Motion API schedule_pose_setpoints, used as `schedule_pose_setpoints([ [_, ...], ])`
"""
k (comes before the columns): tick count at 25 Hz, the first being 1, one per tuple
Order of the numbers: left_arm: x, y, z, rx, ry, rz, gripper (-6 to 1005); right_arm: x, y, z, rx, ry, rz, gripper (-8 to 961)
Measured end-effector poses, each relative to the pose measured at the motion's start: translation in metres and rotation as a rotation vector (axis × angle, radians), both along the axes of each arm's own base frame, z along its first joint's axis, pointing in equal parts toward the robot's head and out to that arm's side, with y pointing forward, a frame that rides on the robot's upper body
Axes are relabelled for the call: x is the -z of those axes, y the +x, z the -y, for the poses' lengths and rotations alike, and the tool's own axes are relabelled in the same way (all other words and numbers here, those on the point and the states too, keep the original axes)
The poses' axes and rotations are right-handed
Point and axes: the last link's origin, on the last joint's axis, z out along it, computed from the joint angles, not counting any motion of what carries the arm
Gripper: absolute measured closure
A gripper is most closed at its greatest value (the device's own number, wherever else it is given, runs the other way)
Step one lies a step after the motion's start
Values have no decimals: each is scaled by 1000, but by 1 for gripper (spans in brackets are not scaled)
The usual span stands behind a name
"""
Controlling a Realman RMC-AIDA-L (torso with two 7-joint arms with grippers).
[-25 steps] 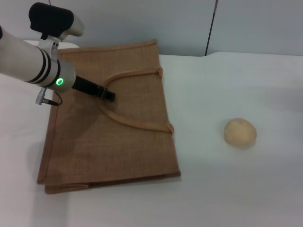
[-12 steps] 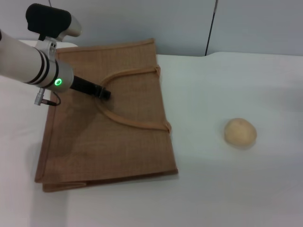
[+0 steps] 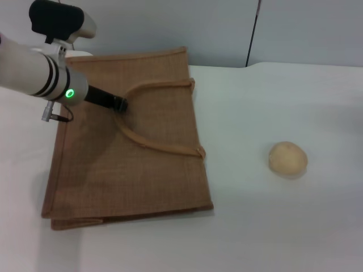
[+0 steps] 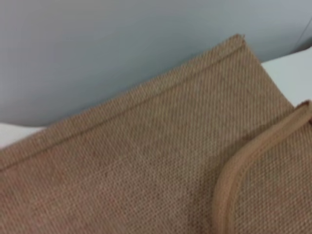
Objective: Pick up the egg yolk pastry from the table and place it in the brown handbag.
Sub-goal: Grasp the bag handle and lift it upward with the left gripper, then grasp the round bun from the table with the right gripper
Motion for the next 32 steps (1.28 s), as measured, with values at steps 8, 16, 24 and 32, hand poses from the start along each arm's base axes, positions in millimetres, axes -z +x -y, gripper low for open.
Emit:
schedule_pose_setpoints([
  [8, -18, 22, -6, 72, 13, 5, 872, 2, -2, 0, -7, -10, 12, 74],
  [16, -81, 88, 6, 248, 31, -2, 872, 22, -22, -3, -48, -86, -4, 73],
  [24, -121, 140, 32, 380, 54, -49, 873, 32, -50, -1, -120, -122, -47, 72],
  [32, -131, 168, 55, 475, 2, -35, 873, 10, -79, 3, -204, -237, -153, 70],
])
